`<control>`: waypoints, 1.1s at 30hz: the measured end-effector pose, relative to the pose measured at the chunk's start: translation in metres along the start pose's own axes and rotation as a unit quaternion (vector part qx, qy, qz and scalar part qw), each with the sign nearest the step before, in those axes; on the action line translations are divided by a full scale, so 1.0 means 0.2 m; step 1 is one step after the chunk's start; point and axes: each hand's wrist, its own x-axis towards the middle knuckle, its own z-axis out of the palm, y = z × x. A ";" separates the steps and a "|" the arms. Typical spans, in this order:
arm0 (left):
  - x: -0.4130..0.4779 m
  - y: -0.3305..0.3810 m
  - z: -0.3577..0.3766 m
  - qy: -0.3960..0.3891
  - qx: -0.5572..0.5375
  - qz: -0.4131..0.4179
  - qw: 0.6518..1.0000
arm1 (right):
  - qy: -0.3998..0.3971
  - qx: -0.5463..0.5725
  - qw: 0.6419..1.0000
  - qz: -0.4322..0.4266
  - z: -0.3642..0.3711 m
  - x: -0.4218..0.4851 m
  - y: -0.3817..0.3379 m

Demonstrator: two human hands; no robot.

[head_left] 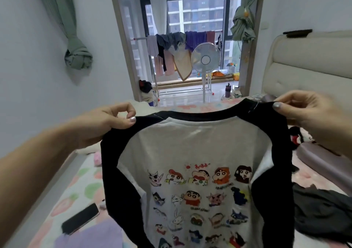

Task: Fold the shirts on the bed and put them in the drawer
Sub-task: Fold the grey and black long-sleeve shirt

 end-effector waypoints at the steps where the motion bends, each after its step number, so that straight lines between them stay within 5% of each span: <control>1: 0.01 -0.01 0.00 0.002 0.006 -0.009 1.000 | 0.007 -0.005 1.000 0.007 0.01 0.00 0.00; 5: 0.04 -0.05 0.03 0.034 0.028 0.003 0.999 | 0.041 -0.016 0.998 0.033 0.07 0.02 0.04; 10: 0.05 -0.06 -0.01 0.042 -0.149 0.053 0.987 | 0.076 0.001 0.997 0.023 0.10 0.04 0.01; 14: 0.06 -0.16 0.02 0.035 0.101 -0.046 0.993 | 0.085 -0.327 0.938 -0.082 0.21 0.00 0.10; 17: 0.09 -0.21 0.02 0.083 0.216 -0.028 0.972 | 0.093 -0.374 0.911 -0.146 0.22 -0.02 0.11; 22: 0.13 -0.23 0.05 0.212 0.184 0.064 0.958 | -0.020 -0.505 0.856 -0.105 0.22 -0.01 0.11; 25: 0.12 -0.21 0.07 0.262 0.254 0.135 0.921 | -0.022 -0.564 0.820 -0.096 0.23 0.00 0.17; 30: 0.10 -0.27 0.07 0.254 0.413 0.183 0.855 | 0.015 -0.508 0.858 -0.077 0.20 0.01 0.27; 33: 0.11 -0.37 0.01 0.207 0.488 0.091 0.843 | 0.033 -0.428 0.902 -0.036 0.17 0.02 0.32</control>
